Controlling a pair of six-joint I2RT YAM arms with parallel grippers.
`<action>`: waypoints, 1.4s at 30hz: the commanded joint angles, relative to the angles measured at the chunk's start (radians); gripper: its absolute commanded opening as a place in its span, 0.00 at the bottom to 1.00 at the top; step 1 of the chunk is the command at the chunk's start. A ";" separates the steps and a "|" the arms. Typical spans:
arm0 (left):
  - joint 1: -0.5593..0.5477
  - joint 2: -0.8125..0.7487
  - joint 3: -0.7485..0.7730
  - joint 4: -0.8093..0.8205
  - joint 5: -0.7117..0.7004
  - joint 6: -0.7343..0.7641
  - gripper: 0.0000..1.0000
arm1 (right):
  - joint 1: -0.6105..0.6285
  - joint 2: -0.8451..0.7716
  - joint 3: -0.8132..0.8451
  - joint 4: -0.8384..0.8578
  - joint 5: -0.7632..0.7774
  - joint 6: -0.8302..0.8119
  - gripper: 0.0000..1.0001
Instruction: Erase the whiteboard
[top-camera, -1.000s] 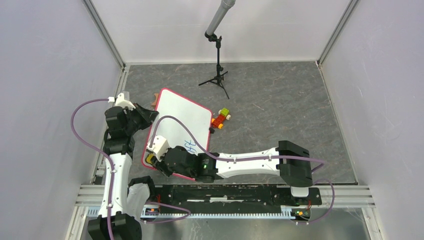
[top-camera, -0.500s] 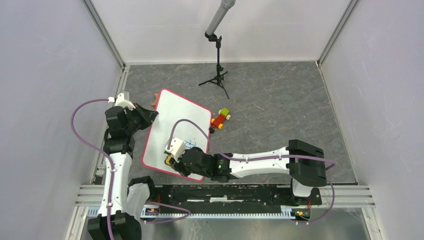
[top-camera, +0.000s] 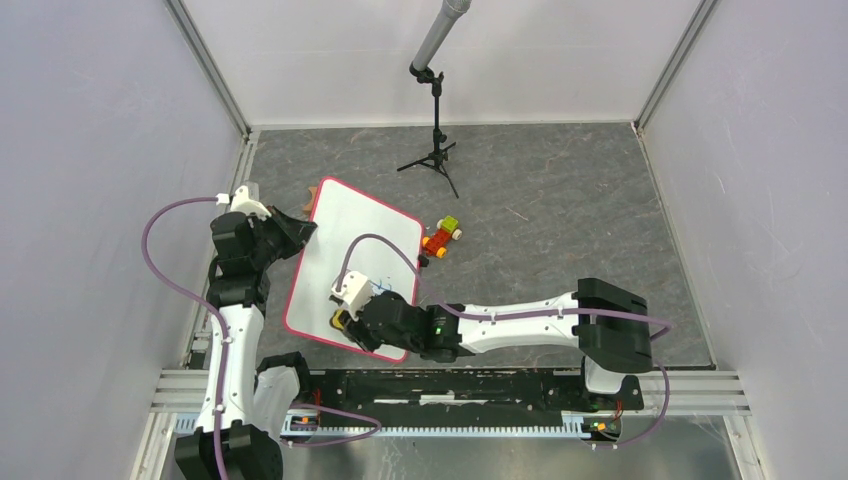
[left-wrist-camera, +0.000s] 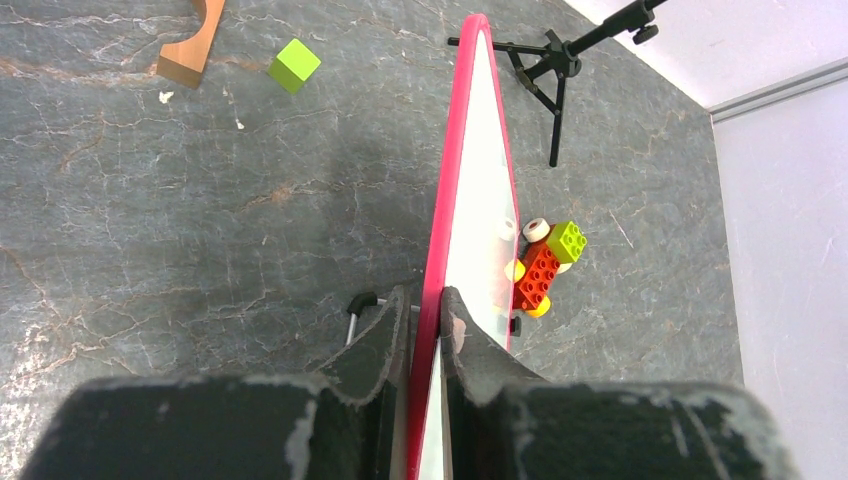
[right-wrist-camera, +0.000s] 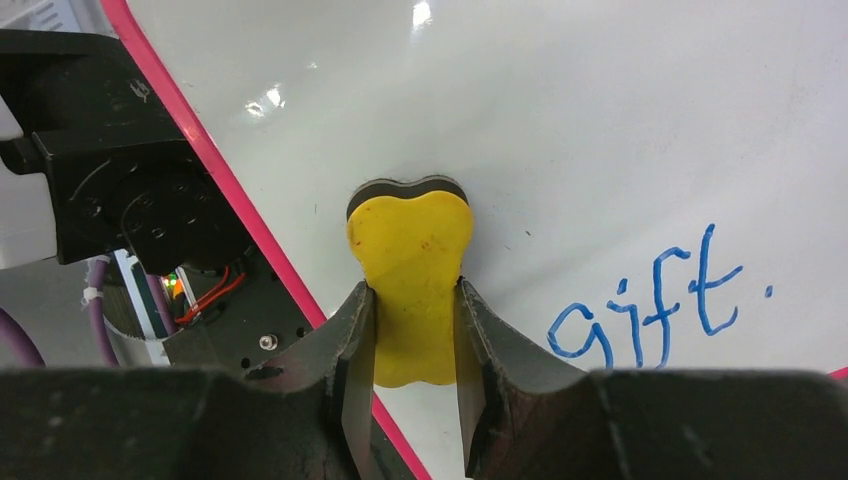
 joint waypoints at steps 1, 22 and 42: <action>-0.008 -0.006 0.017 -0.052 -0.016 -0.033 0.02 | -0.045 0.003 -0.081 0.056 0.063 0.091 0.28; -0.008 0.000 0.016 -0.052 -0.017 -0.035 0.02 | -0.111 -0.013 -0.244 0.089 0.046 0.225 0.27; -0.008 -0.002 0.015 -0.052 -0.017 -0.035 0.02 | -0.193 -0.062 -0.527 0.350 -0.046 0.311 0.27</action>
